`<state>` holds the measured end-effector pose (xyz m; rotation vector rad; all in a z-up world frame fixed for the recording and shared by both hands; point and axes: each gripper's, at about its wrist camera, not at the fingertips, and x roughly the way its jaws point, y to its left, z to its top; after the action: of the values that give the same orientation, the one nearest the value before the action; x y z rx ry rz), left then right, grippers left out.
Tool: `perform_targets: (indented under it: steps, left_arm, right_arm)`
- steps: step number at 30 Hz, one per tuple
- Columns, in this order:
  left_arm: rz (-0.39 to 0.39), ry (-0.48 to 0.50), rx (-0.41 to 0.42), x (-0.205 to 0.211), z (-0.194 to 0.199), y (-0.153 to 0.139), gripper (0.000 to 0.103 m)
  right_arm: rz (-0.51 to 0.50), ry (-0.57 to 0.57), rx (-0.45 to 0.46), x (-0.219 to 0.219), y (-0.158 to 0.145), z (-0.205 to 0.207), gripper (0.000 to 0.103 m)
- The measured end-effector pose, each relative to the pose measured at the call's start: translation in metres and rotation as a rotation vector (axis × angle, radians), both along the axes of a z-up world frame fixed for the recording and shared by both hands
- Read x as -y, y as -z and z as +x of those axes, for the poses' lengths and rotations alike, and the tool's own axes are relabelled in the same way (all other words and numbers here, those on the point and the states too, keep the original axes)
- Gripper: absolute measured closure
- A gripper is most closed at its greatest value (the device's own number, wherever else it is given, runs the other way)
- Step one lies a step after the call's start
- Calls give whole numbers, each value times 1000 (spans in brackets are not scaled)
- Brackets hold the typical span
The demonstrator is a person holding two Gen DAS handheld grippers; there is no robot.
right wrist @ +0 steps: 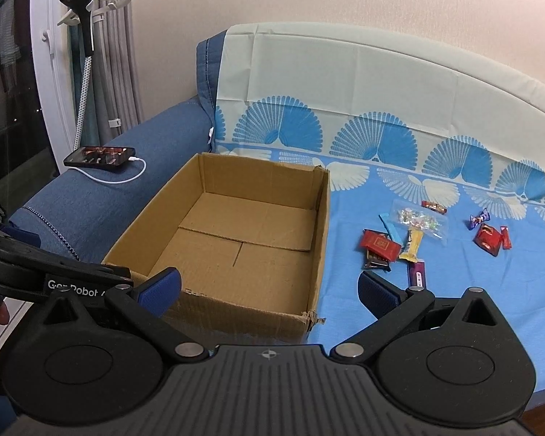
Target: Organize snacks
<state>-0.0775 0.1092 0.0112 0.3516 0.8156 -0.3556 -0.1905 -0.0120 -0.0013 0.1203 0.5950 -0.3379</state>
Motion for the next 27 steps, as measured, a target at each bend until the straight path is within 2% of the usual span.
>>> perform_targets:
  steps: [14, 27]
  left_arm:
    - [30, 2, -1, 7, 0, 4, 0]
    - [90, 27, -5, 21, -1, 11, 0]
  right_arm:
    - [29, -2, -6, 5, 5, -1, 0]
    - [107, 17, -11, 23, 16, -2, 0]
